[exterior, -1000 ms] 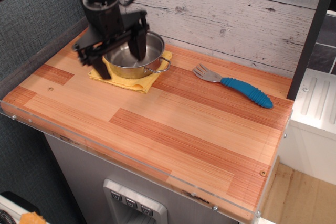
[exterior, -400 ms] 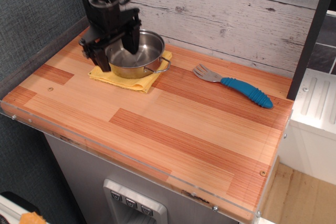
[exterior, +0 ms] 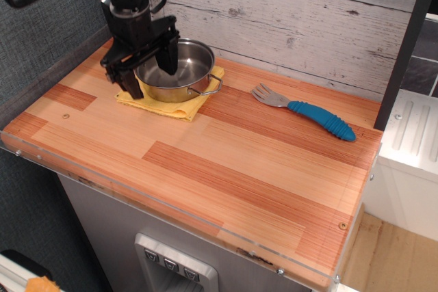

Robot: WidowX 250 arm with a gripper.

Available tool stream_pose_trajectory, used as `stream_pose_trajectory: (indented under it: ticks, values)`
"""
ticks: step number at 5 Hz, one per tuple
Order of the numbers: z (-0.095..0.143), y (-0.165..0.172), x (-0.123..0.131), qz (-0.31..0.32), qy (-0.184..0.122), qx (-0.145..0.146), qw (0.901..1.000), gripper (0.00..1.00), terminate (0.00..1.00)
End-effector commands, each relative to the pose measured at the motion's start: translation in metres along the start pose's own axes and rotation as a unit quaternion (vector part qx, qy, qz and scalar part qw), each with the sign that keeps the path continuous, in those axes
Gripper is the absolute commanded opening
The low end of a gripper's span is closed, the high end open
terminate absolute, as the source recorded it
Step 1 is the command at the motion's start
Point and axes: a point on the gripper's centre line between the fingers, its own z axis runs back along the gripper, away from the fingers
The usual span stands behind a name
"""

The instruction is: PICK UP THE VESSAL AND AND PUT NEAR YELLOW TOWEL

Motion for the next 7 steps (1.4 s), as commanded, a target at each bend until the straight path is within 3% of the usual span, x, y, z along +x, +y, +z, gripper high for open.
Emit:
stream_pose_trajectory:
  ticks: [1, 5, 6, 7]
  values:
    - [0.007, 0.006, 0.004, -0.004, -0.013, -0.012, 0.9998, 0.0, 0.0]
    - [0.039, 0.004, 0.007, 0.005, -0.027, -0.061, 0.9978, 0.0, 0.0]
    - [0.051, 0.002, 0.005, 0.003, -0.028, -0.089, 0.9957, 0.0, 0.0]
    - [0.068, 0.001, -0.006, -0.02, -0.037, -0.073, 0.9964, 0.0, 0.0]
